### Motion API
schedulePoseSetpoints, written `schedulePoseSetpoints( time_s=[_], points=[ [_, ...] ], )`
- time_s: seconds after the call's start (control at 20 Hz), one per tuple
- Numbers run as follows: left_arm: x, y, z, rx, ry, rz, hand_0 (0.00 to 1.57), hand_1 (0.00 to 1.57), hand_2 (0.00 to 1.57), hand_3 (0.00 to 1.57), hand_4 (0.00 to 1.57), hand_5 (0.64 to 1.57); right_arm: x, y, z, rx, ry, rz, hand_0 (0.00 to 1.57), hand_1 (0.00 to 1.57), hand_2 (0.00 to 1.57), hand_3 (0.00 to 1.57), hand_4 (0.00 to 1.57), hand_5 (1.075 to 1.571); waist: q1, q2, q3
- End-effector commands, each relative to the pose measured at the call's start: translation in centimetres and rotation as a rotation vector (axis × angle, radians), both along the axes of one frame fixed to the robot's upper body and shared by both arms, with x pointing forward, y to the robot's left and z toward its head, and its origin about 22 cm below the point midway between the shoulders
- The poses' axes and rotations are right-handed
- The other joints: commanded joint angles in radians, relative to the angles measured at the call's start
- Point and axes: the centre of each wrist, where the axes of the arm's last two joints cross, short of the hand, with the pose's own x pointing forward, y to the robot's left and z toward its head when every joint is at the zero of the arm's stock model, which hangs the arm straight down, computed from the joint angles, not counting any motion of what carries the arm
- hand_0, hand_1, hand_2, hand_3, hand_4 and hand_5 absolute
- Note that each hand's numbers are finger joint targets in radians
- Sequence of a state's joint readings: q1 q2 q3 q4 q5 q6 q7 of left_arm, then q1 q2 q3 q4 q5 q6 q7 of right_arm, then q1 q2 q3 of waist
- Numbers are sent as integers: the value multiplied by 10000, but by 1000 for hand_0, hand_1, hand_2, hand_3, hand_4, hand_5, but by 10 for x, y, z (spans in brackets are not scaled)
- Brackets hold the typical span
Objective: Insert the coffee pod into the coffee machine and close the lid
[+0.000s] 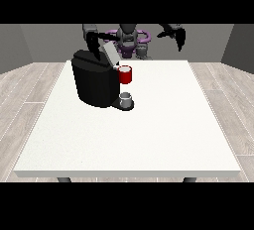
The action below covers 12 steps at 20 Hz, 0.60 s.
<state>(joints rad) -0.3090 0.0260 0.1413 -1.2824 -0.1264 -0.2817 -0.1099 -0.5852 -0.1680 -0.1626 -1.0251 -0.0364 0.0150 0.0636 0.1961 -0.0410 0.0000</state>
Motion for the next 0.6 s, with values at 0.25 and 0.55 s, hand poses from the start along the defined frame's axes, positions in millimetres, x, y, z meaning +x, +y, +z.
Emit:
schedulePoseSetpoints(
  time_s=[0.25,0.55],
  points=[
    [-25,11,12,22,-226,558,0,0,0,0,376,1571,7,16,0,-239,-127,624,0,0,0,0,79,1571,-277,258,2],
    [-8,12,26,516,-803,835,0,0,0,0,312,1571,33,59,58,-743,-1239,910,0,0,0,0,200,1571,-193,947,-1]
  ],
)
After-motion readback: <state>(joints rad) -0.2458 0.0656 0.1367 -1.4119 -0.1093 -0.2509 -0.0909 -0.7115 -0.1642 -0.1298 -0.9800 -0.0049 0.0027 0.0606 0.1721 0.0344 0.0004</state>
